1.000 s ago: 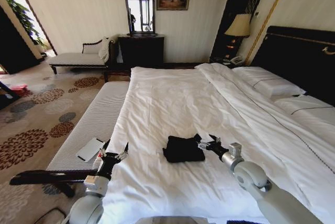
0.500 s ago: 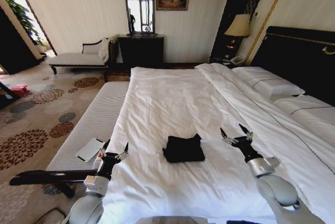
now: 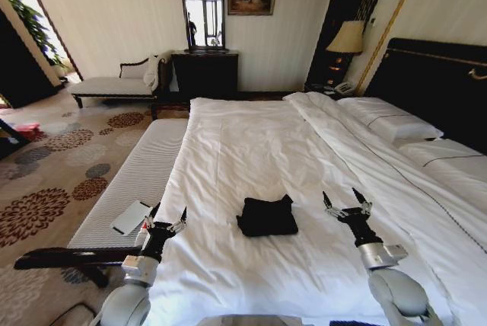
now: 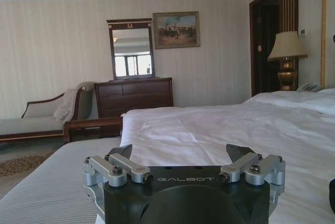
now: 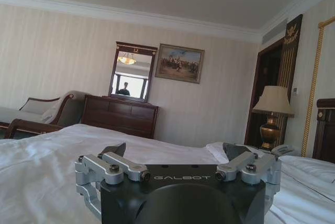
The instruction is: Fold the clothes on the bed.
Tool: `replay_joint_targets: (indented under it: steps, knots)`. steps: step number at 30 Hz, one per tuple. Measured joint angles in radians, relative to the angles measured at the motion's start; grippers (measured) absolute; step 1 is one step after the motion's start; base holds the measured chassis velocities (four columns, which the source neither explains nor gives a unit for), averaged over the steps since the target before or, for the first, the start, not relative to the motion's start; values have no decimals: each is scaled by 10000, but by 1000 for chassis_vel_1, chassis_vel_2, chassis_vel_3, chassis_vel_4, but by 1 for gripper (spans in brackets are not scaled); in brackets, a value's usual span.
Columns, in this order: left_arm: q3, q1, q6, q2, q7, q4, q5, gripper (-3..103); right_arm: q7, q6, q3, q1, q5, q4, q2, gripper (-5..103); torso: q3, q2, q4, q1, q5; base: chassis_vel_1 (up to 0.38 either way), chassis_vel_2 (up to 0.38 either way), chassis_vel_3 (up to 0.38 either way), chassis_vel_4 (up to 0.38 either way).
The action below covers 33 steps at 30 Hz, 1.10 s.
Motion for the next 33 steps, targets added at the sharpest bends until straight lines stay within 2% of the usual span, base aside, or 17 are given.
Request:
replay_joint_targets:
  steps: [33]
  knots:
    - [0, 0, 0, 0, 0, 0, 0, 100, 34, -89, -38, 26, 60, 18, -49, 100, 0, 0, -1, 0, 0, 0, 0, 0, 0]
